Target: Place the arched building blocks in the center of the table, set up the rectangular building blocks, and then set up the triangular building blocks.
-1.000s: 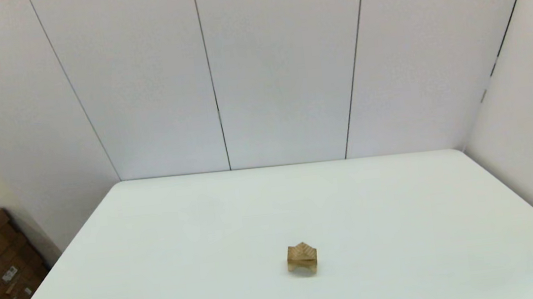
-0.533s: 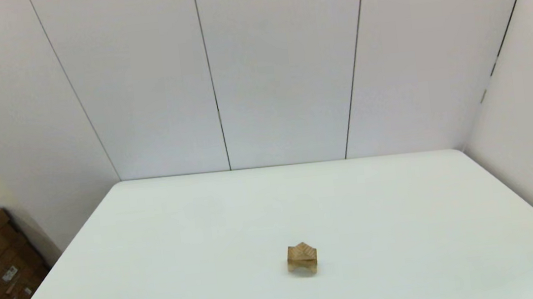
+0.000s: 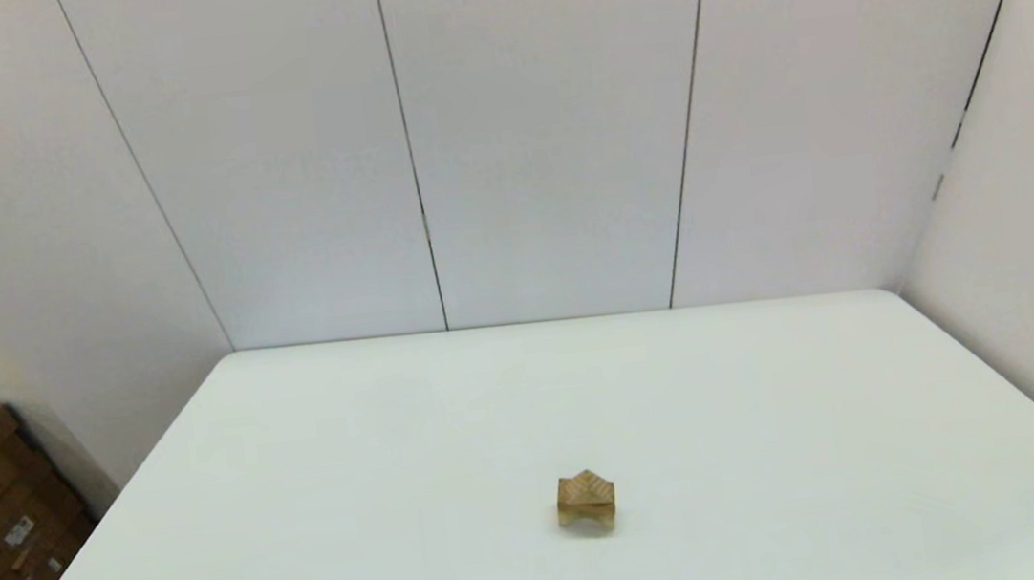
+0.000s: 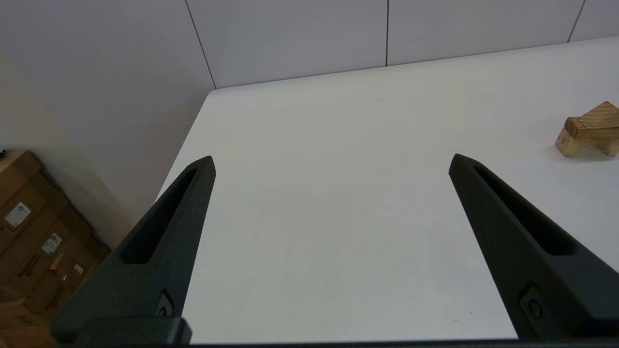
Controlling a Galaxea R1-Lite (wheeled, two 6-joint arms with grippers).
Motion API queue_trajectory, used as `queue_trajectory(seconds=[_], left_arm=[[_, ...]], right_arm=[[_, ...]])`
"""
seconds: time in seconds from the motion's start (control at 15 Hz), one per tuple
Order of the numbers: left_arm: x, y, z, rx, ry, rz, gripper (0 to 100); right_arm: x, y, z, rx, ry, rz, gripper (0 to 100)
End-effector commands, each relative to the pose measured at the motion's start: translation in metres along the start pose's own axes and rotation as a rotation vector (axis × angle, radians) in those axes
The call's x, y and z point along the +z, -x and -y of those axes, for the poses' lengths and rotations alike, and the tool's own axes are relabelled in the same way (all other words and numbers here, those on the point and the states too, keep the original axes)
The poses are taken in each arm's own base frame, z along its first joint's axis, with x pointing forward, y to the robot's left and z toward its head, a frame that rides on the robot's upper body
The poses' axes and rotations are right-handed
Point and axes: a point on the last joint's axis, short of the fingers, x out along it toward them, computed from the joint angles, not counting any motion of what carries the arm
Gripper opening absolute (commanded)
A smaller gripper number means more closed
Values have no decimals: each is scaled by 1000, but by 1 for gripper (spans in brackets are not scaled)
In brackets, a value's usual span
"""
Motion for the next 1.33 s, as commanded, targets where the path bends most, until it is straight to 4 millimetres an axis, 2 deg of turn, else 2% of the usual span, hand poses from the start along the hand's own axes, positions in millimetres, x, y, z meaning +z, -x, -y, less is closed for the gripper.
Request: queue_trajectory(seconds=[0.07,1.33], left_arm=[[0,0,0,0,-2,-3,100],[0,0,0,0,0,-3,100]], right_arm=[[0,0,0,1,0,0,100],[0,0,0,-15,-15,2,100]])
